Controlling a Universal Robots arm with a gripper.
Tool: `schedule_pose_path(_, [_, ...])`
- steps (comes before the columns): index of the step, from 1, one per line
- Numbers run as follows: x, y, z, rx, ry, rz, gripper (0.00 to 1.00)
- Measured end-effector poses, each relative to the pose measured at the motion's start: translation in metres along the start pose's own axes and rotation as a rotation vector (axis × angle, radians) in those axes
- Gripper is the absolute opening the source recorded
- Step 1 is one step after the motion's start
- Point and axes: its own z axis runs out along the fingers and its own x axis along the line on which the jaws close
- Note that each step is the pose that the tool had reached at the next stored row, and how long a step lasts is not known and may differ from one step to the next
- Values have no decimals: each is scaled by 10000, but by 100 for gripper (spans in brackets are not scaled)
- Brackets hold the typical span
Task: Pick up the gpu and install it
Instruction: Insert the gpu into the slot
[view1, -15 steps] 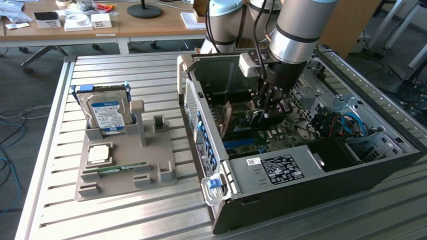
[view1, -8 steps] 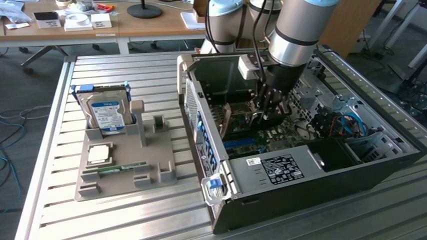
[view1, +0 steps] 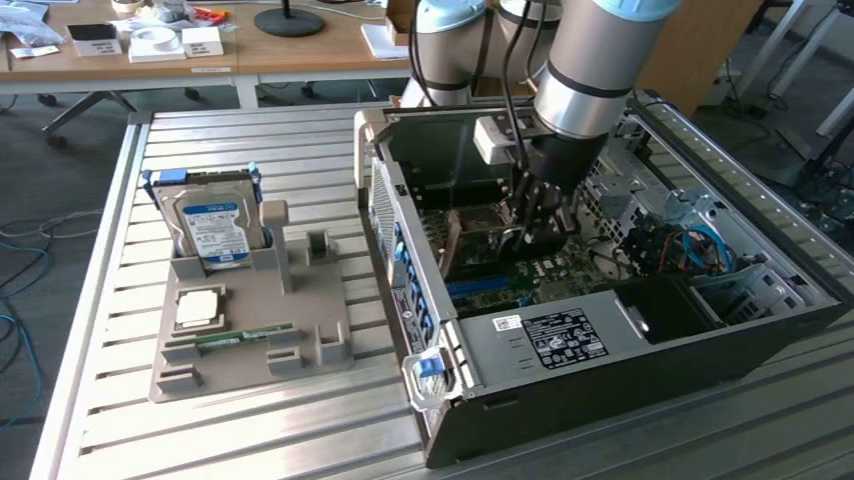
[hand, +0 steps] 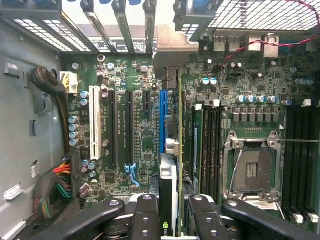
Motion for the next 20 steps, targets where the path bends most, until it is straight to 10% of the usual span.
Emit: schedule_pose_path(20, [28,72,57,0,2,0,27])
